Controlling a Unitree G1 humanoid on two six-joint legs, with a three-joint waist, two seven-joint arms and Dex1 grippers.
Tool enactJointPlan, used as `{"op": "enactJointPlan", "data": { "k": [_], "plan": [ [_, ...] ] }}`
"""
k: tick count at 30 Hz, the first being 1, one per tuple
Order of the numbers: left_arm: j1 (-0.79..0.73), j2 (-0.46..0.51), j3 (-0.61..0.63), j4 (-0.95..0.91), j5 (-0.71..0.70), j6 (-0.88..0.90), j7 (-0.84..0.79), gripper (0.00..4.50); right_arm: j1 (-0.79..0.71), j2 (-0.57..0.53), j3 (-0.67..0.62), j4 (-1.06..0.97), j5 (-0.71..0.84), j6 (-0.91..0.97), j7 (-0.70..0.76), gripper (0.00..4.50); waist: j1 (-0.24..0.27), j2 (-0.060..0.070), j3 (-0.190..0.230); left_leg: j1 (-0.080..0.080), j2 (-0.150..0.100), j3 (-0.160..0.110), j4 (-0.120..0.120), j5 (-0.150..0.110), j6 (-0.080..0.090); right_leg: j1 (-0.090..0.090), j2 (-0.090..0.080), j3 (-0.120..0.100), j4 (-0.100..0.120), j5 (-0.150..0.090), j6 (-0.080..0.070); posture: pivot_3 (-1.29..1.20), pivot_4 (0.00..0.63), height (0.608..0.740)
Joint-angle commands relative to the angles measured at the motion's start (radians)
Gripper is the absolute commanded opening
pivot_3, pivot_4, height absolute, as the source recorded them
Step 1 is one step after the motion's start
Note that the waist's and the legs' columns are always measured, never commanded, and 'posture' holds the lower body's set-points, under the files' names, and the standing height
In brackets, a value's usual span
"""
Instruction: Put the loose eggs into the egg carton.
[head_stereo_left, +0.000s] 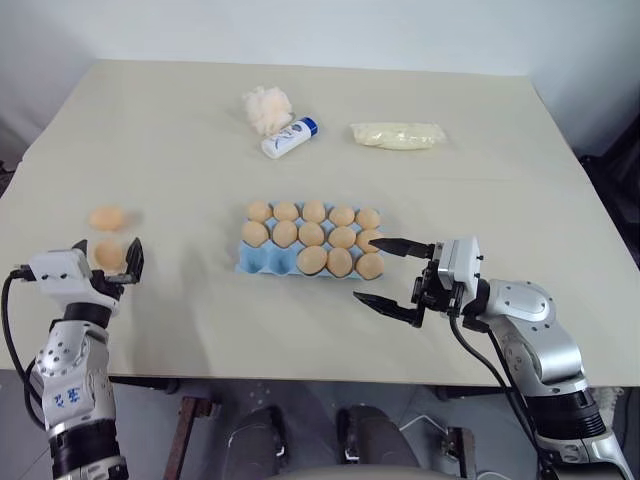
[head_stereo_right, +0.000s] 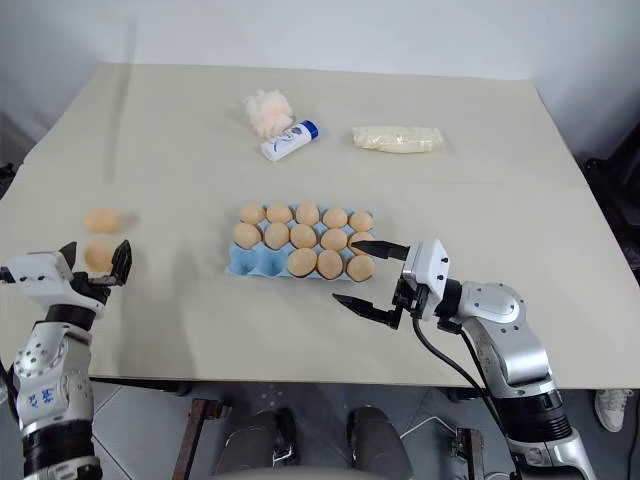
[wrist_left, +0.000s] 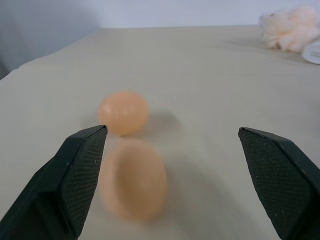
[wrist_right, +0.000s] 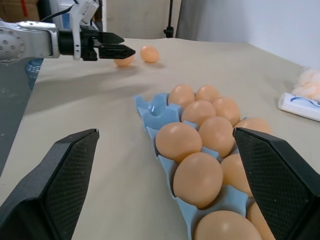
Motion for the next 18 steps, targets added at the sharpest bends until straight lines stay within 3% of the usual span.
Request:
{"op": "enactJointPlan", "data": {
  "k": [1,5,18],
  "plan": [
    [-0.084,0.027,-0.038,0.090,0.040,-0.014,0.016,4.47,0.012,-0.001,-0.013,-0.036,0.005,-0.012,-0.011,4.50,0.003,0.000,0.000,0.000,0.000,0.000,0.000,0.000,0.000,0.000,0.000,0.000,0.001,0.000,0.000,0.00,0.150,0.740],
    [-0.139,0.023,-0.044,0.145,0.059,-0.004,0.067,4.47,0.023,-0.005,-0.025,-0.047,0.001,-0.013,-0.032,4.50,0.006,0.000,0.000,0.000,0.000,0.000,0.000,0.001,-0.001,-0.001,0.001,0.000,0.001,0.000,0.000,0.00,0.150,0.740],
    [-0.087,0.020,0.011,0.096,0.031,0.035,0.151,4.47,0.056,-0.009,-0.027,-0.067,0.001,-0.015,-0.061,4.50,0.004,-0.001,0.000,0.001,0.000,0.001,0.001,0.002,-0.001,-0.001,0.001,0.001,0.003,0.000,0.001,0.00,0.150,0.740]
  ]
}}
